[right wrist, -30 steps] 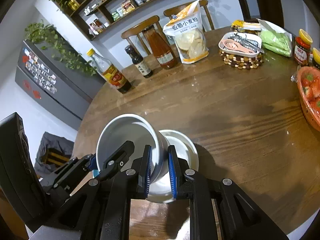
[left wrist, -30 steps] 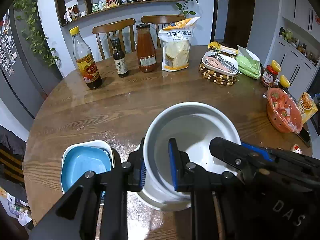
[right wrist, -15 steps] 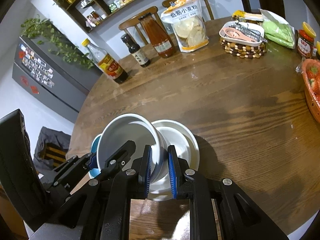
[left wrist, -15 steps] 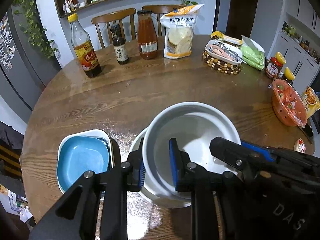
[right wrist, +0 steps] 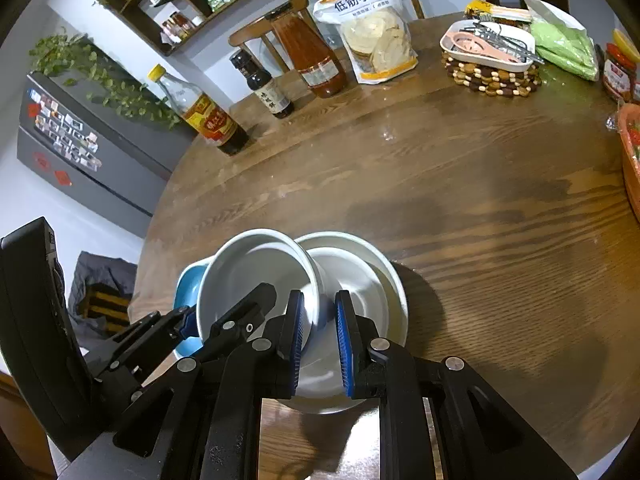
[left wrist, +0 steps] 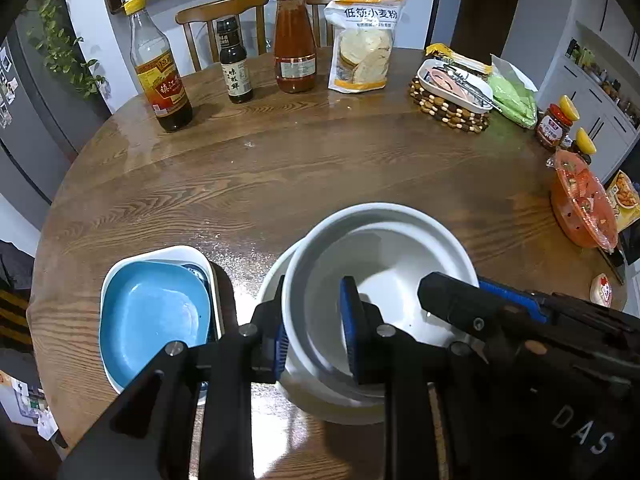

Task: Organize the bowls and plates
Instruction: 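Lower the ramekin into the smaller white bowl with the left gripper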

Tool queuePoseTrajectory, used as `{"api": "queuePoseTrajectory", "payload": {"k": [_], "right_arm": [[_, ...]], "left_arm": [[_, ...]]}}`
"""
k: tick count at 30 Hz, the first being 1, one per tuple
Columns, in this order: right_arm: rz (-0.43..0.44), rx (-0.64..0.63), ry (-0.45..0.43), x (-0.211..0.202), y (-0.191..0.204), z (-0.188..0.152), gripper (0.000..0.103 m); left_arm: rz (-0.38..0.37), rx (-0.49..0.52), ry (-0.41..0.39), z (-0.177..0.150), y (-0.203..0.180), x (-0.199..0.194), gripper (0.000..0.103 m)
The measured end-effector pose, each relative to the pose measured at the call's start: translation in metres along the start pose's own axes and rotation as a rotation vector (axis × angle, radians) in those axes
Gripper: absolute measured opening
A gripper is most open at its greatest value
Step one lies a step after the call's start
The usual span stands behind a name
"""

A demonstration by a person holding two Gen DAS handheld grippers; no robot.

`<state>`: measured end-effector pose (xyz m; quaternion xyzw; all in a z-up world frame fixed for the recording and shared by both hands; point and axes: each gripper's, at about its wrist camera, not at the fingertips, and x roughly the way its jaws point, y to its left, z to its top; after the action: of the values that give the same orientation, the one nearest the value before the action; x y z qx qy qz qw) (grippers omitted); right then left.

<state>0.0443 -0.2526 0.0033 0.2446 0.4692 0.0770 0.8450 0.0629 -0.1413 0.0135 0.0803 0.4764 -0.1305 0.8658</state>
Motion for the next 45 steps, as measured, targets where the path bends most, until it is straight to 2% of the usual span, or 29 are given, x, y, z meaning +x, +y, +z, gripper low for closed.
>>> {"api": "queuePoseTrajectory", "payload": {"k": [13,45], "right_arm": [[-0.018,0.032,0.05,0.018,-0.011,-0.007,0.018],[-0.041,0.04,0.082,0.029,-0.012,-0.009,0.018]], "left_arm": [[-0.018,0.003,0.073,-0.009,0.002,0.021,0.022],[-0.005,0.027,0.102,-0.012,0.002,0.035,0.022]]}}
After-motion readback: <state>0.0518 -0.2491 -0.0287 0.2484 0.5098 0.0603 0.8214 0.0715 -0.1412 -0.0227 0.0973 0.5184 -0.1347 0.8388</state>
